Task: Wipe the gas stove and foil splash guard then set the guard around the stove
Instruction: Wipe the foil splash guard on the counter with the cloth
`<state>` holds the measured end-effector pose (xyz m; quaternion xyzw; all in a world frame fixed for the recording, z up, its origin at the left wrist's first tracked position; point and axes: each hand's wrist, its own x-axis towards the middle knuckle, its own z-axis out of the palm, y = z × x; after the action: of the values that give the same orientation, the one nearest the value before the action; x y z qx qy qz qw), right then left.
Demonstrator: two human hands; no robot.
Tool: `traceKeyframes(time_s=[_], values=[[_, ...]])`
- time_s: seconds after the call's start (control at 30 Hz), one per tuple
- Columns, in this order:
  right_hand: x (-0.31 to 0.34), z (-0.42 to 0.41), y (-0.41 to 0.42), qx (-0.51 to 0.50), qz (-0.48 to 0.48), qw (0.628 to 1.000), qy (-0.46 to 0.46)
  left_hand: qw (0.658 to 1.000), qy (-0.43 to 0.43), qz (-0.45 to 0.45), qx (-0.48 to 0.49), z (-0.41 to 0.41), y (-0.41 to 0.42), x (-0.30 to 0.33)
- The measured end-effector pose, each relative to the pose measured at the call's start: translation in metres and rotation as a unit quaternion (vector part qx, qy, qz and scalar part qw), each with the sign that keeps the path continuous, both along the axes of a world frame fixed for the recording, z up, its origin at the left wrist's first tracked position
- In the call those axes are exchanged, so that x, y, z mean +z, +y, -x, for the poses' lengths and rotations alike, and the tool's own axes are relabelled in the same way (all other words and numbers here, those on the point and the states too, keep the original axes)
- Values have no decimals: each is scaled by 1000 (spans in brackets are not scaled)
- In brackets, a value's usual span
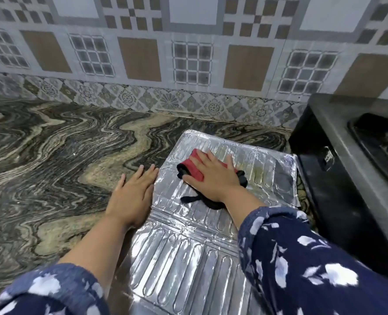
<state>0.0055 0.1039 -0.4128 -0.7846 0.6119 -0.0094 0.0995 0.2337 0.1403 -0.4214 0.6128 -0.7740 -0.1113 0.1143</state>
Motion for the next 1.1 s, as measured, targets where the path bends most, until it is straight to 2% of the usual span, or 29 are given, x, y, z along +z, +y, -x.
traceKeyframes(time_s=[0.27,0.4,0.47,0.57,0.67,0.77,0.9,1.1], values=[[-2,49,-27,-152,-6,988,5,1000,-18,16,15,1,-3,-4],[-10,72,-10,-231,54,970,-59,999,-14,22,22,1,-3,-5],[-10,77,0,-238,75,966,-71,999,-12,22,23,1,-3,-4],[1,68,19,-212,86,963,-144,1000,-10,10,20,2,-4,-3],[16,40,53,-180,37,956,-227,1000,-13,-1,10,-2,4,0],[25,7,89,-114,0,979,-169,999,-34,-5,21,-23,24,1],[24,-29,131,20,-12,997,-70,1000,-19,-6,22,-47,48,-3],[0,-23,134,38,6,999,-33,1000,-16,5,25,-48,49,-6]])
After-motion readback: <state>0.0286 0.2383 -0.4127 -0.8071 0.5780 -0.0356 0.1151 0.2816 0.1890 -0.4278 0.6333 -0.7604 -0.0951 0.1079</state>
